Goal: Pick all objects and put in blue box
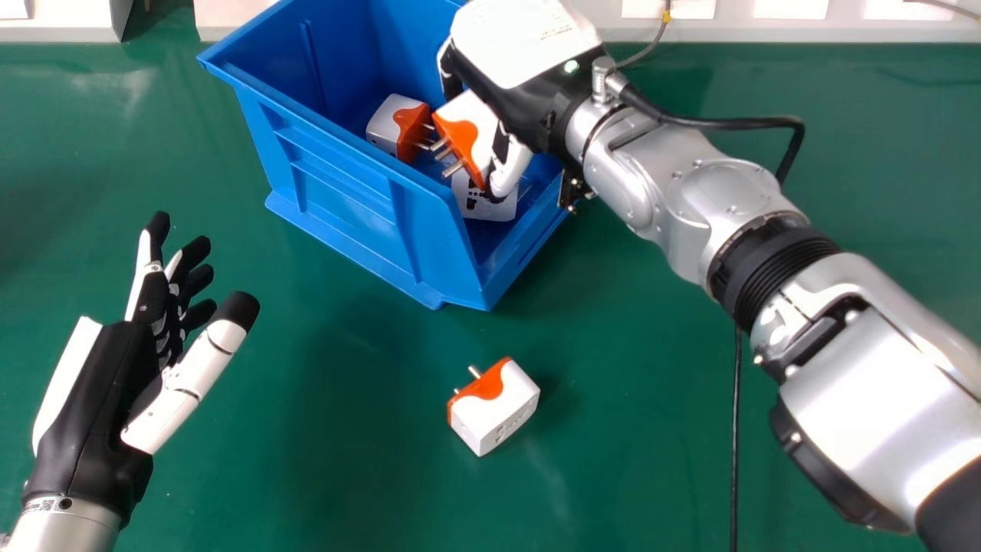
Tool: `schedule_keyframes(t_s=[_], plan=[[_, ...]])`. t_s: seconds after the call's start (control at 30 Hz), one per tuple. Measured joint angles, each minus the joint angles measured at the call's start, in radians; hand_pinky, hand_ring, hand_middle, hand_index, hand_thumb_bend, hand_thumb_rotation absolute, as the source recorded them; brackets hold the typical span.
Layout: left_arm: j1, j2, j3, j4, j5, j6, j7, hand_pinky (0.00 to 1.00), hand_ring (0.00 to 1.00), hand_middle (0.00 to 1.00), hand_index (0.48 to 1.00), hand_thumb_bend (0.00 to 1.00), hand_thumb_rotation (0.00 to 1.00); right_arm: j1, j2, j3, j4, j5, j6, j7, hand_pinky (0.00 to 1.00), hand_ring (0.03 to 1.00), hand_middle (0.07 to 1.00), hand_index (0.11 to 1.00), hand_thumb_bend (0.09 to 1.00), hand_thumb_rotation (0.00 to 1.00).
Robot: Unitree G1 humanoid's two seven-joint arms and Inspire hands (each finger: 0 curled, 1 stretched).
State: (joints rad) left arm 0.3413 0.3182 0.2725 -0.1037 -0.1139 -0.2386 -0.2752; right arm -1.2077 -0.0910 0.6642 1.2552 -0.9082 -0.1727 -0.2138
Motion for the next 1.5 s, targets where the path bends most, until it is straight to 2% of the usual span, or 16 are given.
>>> schedule_keyframes(t_s=[0.17, 0.27, 0.3, 0.33, 0.37, 0.4, 0.5, 0.6, 0.67, 0.7, 0.73, 0.77, 0.83, 1.0, 1.23, 1.5], plan=[[0.015, -0.010, -0.012, -0.025, 0.010, 0.010, 0.013, 0.93, 0.97, 0.98, 0.958, 0.65, 0.69, 0.000, 0.012, 0.004, 0.007, 0.001, 0.011, -0.009, 0.06, 0.096, 0.170, 0.480, 0.512, 0.12], [0.023, -0.016, -0.014, -0.042, 0.021, 0.011, 0.018, 0.93, 0.97, 0.98, 0.958, 0.65, 0.69, 0.000, 0.013, 0.006, 0.008, 0.001, 0.013, -0.019, 0.07, 0.101, 0.179, 0.480, 0.513, 0.12], [0.025, -0.016, -0.014, -0.044, 0.032, 0.012, 0.021, 0.93, 0.97, 0.98, 0.959, 0.65, 0.68, 0.000, 0.013, 0.006, 0.008, 0.002, 0.014, -0.022, 0.09, 0.119, 0.237, 0.480, 0.516, 0.09], [0.026, -0.016, -0.014, -0.045, 0.044, 0.012, 0.026, 0.93, 0.97, 0.98, 0.959, 0.65, 0.68, 0.000, 0.013, 0.006, 0.008, 0.003, 0.014, -0.026, 0.09, 0.119, 0.237, 0.480, 0.516, 0.09], [0.028, -0.015, -0.014, -0.046, 0.061, 0.013, 0.032, 0.93, 0.97, 0.98, 0.959, 0.65, 0.68, 0.000, 0.013, 0.006, 0.009, 0.005, 0.014, -0.032, 0.09, 0.119, 0.237, 0.480, 0.516, 0.09], [0.029, -0.015, -0.014, -0.049, 0.078, 0.016, 0.038, 0.93, 0.97, 0.98, 0.959, 0.65, 0.69, 0.000, 0.013, 0.005, 0.009, 0.006, 0.014, -0.039, 0.12, 0.166, 0.283, 0.492, 0.515, 0.08], [0.037, -0.014, -0.014, -0.073, 0.105, 0.033, 0.045, 0.93, 0.97, 0.98, 0.960, 0.66, 0.70, 0.005, 0.013, -0.006, 0.009, 0.023, 0.011, -0.060, 0.17, 0.218, 0.318, 0.490, 0.517, 0.06], [0.046, -0.015, -0.014, -0.107, 0.107, 0.054, 0.046, 0.94, 0.97, 0.98, 0.961, 0.66, 0.71, 0.008, 0.012, -0.004, 0.010, 0.032, 0.015, -0.080, 0.21, 0.287, 0.365, 0.496, 0.517, 0.04], [0.046, -0.017, -0.014, -0.114, 0.104, 0.056, 0.045, 0.94, 0.97, 0.98, 0.961, 0.66, 0.71, 0.010, 0.011, 0.016, 0.011, 0.018, 0.020, -0.094, 0.21, 0.287, 0.365, 0.496, 0.517, 0.04], [0.046, -0.018, -0.014, -0.116, 0.103, 0.058, 0.045, 0.94, 0.97, 0.98, 0.962, 0.67, 0.72, 0.011, 0.009, 0.029, 0.011, 0.002, 0.022, -0.102, 0.28, 0.371, 0.442, 0.545, 0.524, 0.10], [0.046, -0.020, -0.015, -0.116, 0.100, 0.061, 0.044, 0.94, 0.97, 0.98, 0.962, 0.67, 0.72, 0.014, 0.007, 0.041, 0.010, -0.007, 0.023, -0.110, 0.28, 0.371, 0.442, 0.545, 0.524, 0.10], [0.046, -0.021, -0.015, -0.116, 0.096, 0.067, 0.042, 0.94, 0.97, 0.98, 0.962, 0.67, 0.72, 0.017, 0.006, 0.047, 0.011, -0.010, 0.023, -0.115, 0.42, 0.564, 0.631, 0.670, 0.536, 0.20], [0.045, -0.024, -0.015, -0.116, 0.093, 0.075, 0.039, 0.94, 0.97, 0.98, 0.962, 0.67, 0.73, 0.024, 0.003, 0.055, 0.011, -0.013, 0.022, -0.125, 0.57, 0.752, 0.806, 0.799, 0.542, 0.29], [0.034, -0.025, -0.017, -0.116, 0.082, 0.079, 0.036, 0.95, 0.97, 0.98, 0.964, 0.66, 0.73, 0.032, -0.006, 0.055, 0.010, -0.007, 0.007, -0.132, 0.73, 0.934, 0.949, 0.942, 0.538, 0.36], [0.021, -0.025, -0.025, -0.115, 0.082, 0.085, 0.036, 0.95, 0.98, 0.99, 0.968, 0.65, 0.72, 0.042, -0.013, 0.056, 0.010, -0.007, 0.008, -0.155, 0.82, 0.989, 0.992, 0.991, 0.547, 0.38], [0.004, -0.025, -0.031, -0.103, 0.082, 0.089, 0.036, 0.96, 0.98, 0.99, 0.972, 0.63, 0.72, 0.065, -0.015, 0.048, -0.007, -0.001, 0.009, -0.204, 0.82, 0.999, 1.000, 1.000, 0.543, 0.39]])
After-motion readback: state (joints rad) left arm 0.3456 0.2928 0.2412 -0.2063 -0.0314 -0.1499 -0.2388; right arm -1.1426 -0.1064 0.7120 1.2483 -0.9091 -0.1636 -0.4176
